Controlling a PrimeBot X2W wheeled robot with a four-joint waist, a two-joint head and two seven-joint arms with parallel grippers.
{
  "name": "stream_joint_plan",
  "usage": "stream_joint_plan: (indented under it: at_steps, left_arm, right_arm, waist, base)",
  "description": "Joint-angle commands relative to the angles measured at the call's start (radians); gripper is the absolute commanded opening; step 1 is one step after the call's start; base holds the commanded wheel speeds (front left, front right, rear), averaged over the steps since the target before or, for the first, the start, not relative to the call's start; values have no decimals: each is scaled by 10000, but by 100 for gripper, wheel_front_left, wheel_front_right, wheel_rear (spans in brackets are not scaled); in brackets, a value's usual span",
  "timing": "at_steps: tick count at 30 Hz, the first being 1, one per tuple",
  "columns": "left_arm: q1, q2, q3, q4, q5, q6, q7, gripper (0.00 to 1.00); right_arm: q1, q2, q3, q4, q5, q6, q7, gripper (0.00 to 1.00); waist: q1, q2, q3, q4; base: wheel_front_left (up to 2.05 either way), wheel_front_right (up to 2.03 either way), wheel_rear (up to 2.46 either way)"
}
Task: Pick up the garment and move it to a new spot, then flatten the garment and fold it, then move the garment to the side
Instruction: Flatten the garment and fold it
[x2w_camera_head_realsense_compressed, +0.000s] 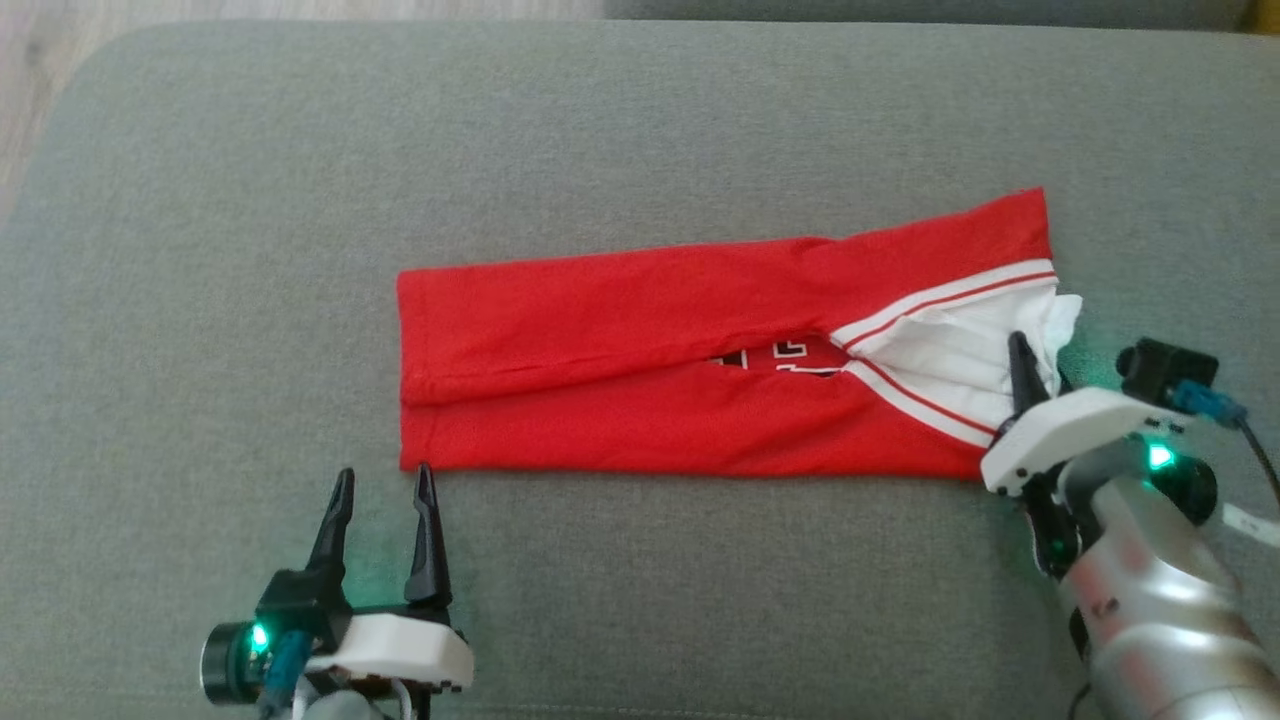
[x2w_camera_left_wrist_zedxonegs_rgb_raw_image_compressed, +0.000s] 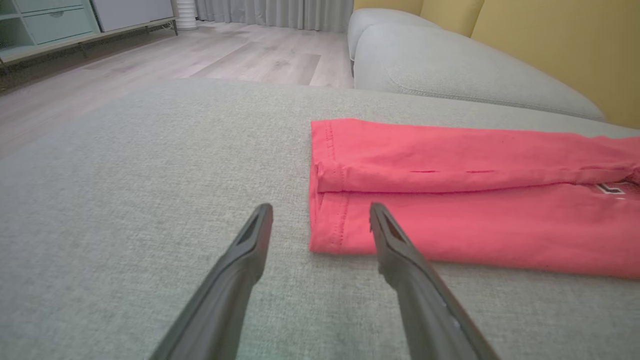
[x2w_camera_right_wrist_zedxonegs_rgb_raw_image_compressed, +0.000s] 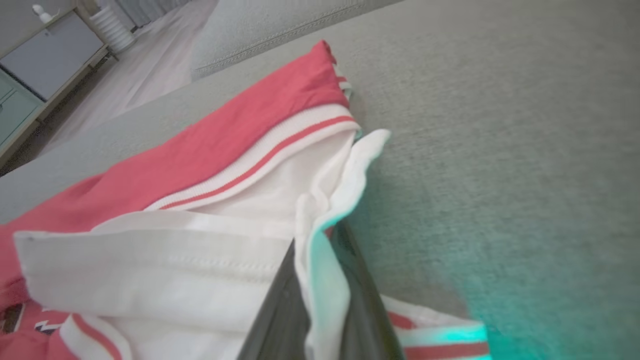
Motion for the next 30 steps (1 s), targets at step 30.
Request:
stream_joint_plan:
  at_steps: [30]
  left_arm:
    - [-278, 18, -738, 28, -358, -168, -55, 100]
  right_arm:
    - [525, 574, 5539, -4945, 2920, 33, -103, 0]
  waist:
    - [0, -1, -384, 1693]
  base:
    - [0, 0, 0]
